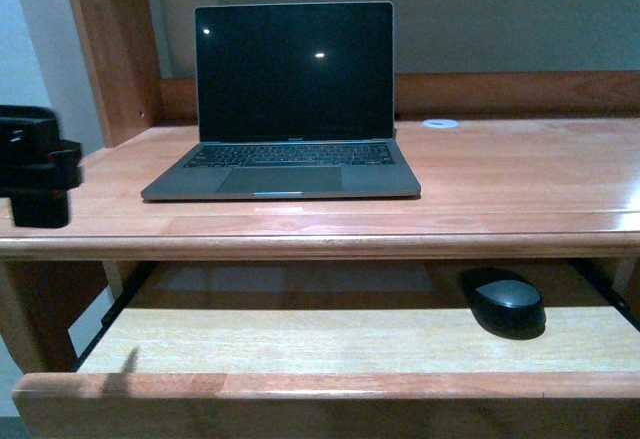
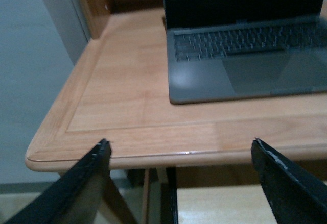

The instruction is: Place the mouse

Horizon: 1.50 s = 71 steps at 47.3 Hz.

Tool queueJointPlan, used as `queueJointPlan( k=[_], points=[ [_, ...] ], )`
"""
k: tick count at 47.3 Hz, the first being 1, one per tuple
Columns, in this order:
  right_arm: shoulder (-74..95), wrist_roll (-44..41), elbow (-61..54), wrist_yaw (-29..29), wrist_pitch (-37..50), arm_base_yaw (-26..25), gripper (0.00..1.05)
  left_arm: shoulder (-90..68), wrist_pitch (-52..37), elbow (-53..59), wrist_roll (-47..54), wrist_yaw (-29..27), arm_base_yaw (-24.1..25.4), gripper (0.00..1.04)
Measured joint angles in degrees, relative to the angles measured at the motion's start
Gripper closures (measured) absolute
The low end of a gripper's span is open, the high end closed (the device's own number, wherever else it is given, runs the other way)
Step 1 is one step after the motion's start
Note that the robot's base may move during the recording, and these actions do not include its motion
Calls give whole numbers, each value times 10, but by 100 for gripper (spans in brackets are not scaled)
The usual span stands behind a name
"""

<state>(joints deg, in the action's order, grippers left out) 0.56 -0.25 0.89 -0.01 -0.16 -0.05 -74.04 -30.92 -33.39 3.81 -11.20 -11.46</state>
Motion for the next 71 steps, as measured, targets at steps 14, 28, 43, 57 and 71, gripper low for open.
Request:
queueJointPlan(
  k=[14,28,43,57,71],
  points=[
    [0,0,0,0,0,0,7,93,-154,140,-29,31,38,70],
    [0,0,0,0,0,0,7,192,-137,233,-34,63,68,103],
    [0,0,0,-1,0,0,7,291,-83,284,-38,109,114,103],
    [0,0,0,0,0,0,7,355,-76,320,-38,110,115,103],
    [0,0,0,0,0,0,7,420,-7,329,-39,110,115,103]
  ],
)
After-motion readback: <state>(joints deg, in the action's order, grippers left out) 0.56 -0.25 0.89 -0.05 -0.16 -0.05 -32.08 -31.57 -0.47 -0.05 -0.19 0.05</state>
